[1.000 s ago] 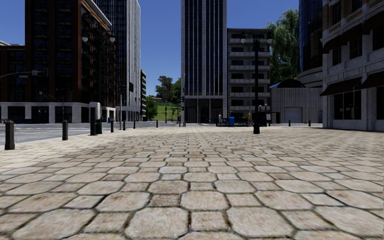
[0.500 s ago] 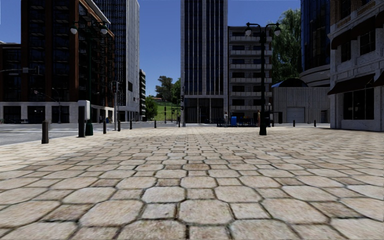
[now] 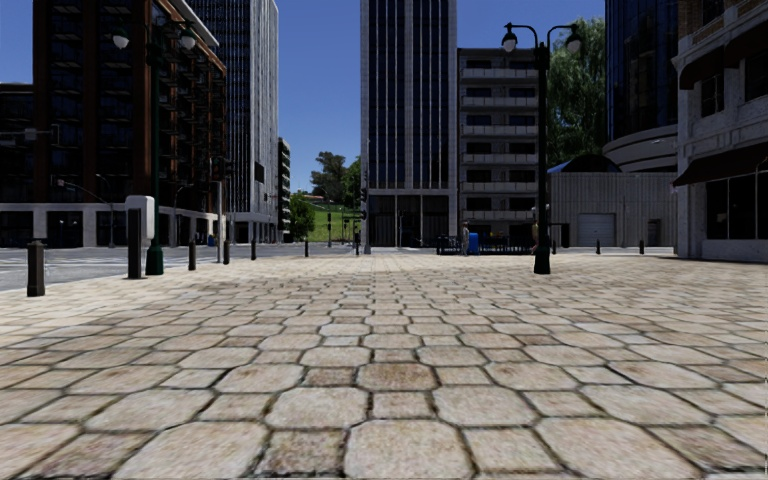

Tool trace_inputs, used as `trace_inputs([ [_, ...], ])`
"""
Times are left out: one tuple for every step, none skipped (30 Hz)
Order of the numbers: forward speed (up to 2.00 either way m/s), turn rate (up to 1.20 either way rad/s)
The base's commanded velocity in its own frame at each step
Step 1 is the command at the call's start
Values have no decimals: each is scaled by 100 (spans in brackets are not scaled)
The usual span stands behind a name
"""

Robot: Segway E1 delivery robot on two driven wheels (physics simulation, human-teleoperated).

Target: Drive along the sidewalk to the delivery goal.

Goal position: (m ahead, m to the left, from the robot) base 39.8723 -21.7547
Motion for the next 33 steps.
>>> trace_inputs([
  [200, 0],
  [200, 0],
  [200, 0],
  [200, 0],
  [200, 0],
  [200, 0],
  [200, 0],
  [200, 0],
  [200, 0],
  [200, 0],
  [200, 0],
  [200, 0],
  [200, 0],
  [200, 0],
  [200, 0],
  [200, 0],
  [200, 0],
  [200, 0],
  [200, 0],
  [200, 0],
  [200, 0],
  [200, 0],
  [200, 0],
  [200, 0],
  [200, 0],
  [200, 0],
  [200, 0],
  [200, 0],
  [200, 0],
  [200, 0],
  [200, 0],
  [200, 0],
  [200, 0],
])
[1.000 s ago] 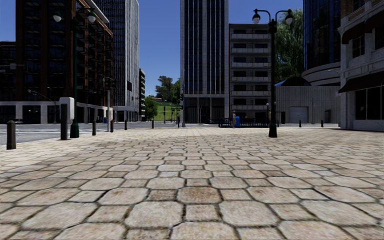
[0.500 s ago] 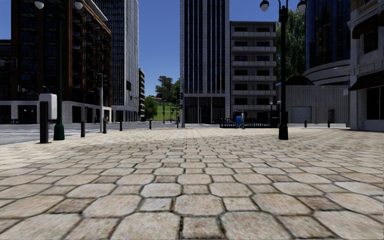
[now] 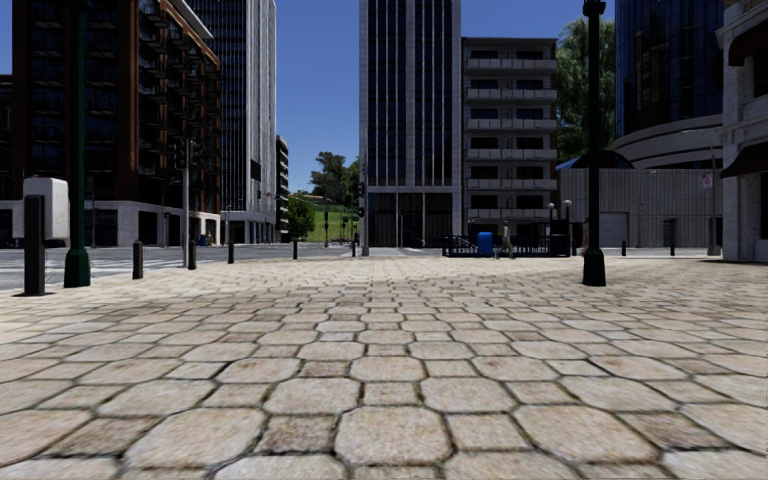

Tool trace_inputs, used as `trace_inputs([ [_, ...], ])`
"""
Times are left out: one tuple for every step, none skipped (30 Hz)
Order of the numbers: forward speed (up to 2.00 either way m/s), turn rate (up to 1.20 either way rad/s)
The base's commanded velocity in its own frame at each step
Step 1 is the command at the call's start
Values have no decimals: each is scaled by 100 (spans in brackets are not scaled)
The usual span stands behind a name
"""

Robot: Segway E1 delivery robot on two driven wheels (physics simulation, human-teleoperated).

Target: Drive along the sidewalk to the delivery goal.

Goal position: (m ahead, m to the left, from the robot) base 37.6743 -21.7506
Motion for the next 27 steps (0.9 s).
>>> trace_inputs([
  [200, 0],
  [200, 0],
  [200, 0],
  [200, 0],
  [200, 0],
  [200, 0],
  [200, 0],
  [200, 0],
  [200, 0],
  [200, 0],
  [200, 0],
  [200, 0],
  [200, 0],
  [200, 0],
  [200, 0],
  [200, 0],
  [200, 0],
  [200, 0],
  [200, 0],
  [200, 0],
  [200, 0],
  [200, 0],
  [200, 0],
  [200, 0],
  [200, 0],
  [200, 0],
  [200, 0],
])
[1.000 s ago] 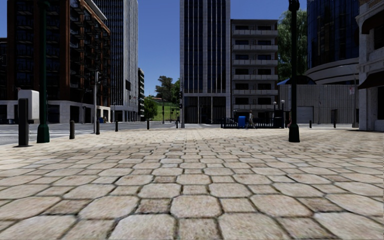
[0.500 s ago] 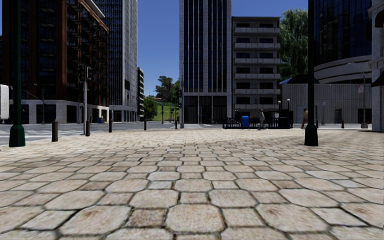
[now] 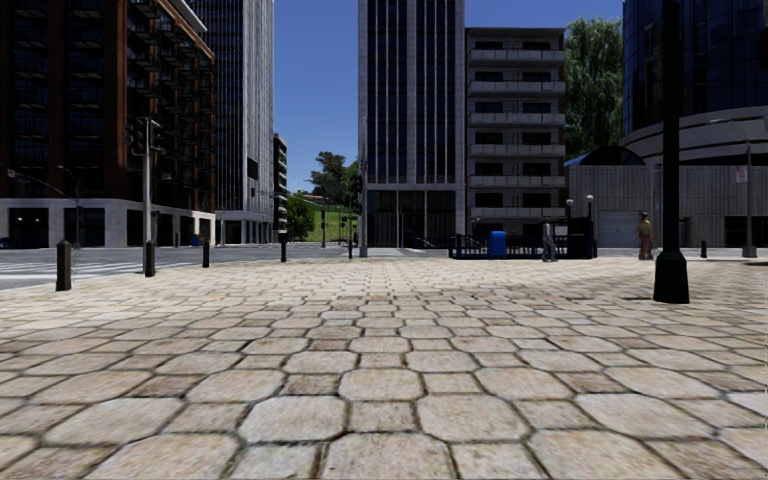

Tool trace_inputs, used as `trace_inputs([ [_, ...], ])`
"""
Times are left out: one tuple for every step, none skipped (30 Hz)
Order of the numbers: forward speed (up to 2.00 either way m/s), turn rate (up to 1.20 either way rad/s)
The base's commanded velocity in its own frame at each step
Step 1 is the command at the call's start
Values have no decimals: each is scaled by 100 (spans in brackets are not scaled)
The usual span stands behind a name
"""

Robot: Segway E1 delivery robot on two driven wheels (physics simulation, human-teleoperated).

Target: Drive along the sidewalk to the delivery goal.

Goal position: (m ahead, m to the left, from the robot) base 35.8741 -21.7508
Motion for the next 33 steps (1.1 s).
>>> trace_inputs([
  [200, 0],
  [200, 0],
  [200, 0],
  [200, 0],
  [200, 0],
  [200, 0],
  [200, 0],
  [200, 0],
  [200, 0],
  [200, 0],
  [200, 0],
  [200, 0],
  [200, 0],
  [200, 0],
  [200, 0],
  [200, 0],
  [200, 0],
  [200, 0],
  [200, 0],
  [200, 0],
  [200, 0],
  [200, 0],
  [200, 0],
  [200, 0],
  [200, 0],
  [200, 0],
  [200, 0],
  [200, 0],
  [200, 0],
  [200, 0],
  [200, 0],
  [200, 0],
  [200, 0],
])
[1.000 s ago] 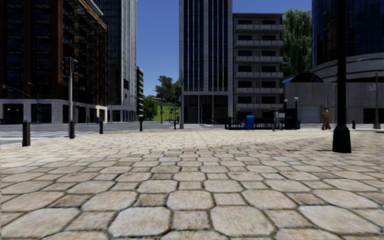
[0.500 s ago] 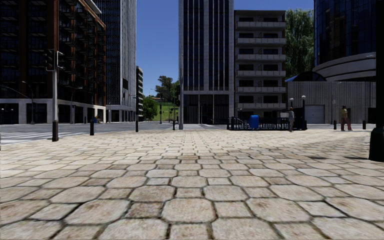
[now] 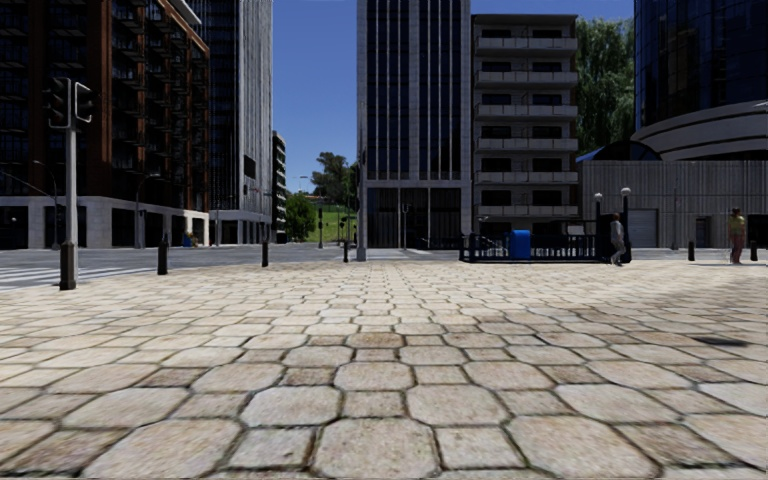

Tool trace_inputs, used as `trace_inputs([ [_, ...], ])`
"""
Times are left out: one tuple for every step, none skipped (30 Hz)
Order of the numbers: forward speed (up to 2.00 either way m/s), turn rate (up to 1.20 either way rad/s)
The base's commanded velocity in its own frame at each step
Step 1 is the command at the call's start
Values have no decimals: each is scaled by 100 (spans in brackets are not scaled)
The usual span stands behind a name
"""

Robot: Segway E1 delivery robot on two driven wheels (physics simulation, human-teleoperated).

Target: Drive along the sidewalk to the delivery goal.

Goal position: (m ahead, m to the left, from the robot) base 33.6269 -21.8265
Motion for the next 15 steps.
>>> trace_inputs([
  [200, 0],
  [200, 0],
  [200, 0],
  [200, 0],
  [200, 0],
  [200, 0],
  [200, 0],
  [200, 0],
  [200, 0],
  [200, 0],
  [200, 0],
  [200, 0],
  [200, 0],
  [200, 0],
  [200, 0],
])
